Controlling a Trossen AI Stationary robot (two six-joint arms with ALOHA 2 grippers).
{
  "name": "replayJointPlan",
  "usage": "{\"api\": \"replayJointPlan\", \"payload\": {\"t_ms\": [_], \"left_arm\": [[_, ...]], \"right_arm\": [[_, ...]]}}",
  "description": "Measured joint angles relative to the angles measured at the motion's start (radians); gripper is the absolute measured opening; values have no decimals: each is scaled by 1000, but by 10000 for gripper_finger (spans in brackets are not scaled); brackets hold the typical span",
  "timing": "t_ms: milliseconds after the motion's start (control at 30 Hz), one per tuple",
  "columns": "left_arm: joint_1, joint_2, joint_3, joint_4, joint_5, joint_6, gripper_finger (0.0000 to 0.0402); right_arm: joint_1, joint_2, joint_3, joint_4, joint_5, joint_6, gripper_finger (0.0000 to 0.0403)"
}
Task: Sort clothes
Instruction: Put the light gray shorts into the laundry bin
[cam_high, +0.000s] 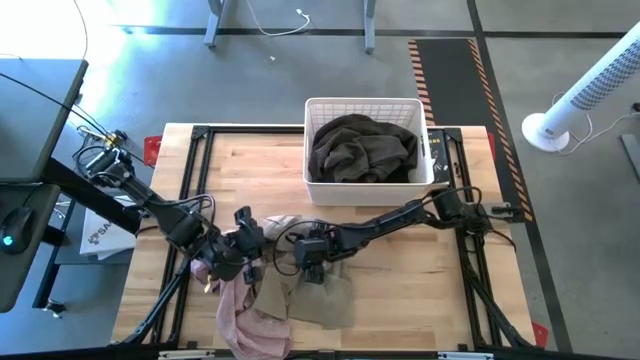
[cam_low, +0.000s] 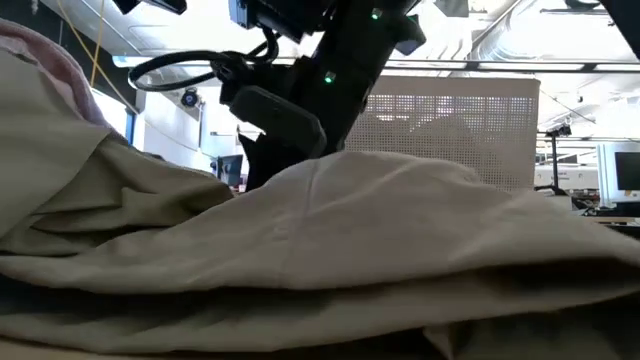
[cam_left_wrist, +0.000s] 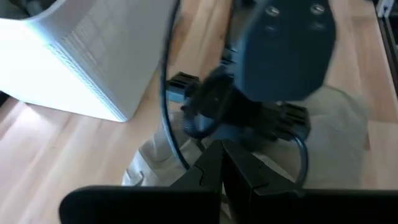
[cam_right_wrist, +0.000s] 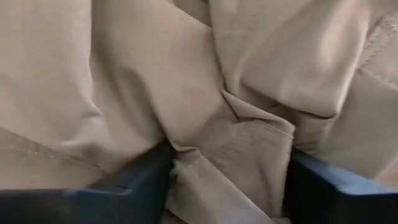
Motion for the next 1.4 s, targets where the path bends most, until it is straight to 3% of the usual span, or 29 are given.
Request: {"api": "replayJointPlan", "payload": {"t_ms": [233, 300, 533, 700, 900, 1100, 1233, 1400], "left_arm": [[-3, 8, 0, -10, 64, 2, 1], [-3, 8, 0, -23, 79, 20, 1], [-3, 8, 2, -131, 100, 87, 1], [-1, 8, 25, -264, -8, 105, 1], [-1, 7, 41, -312, -120, 85, 1], [-1, 7, 41, -314, -146, 135, 1], [0, 7, 41, -314, -204, 202, 1], [10, -2, 41, -313, -276, 262, 1]], "right_arm": [[-1, -22, -4, 0, 6, -59, 54], [-1, -56, -10, -1, -5, -89, 20], [20, -320, -10, -6, 76, -123, 17], [33, -516, -11, 28, 201, -204, 14], [0, -718, -10, 237, 423, -466, 14], [-61, -841, -6, 492, 430, -732, 14], [-138, -872, -6, 405, 526, -777, 15], [-301, -872, -6, 42, 661, -674, 15]]}}
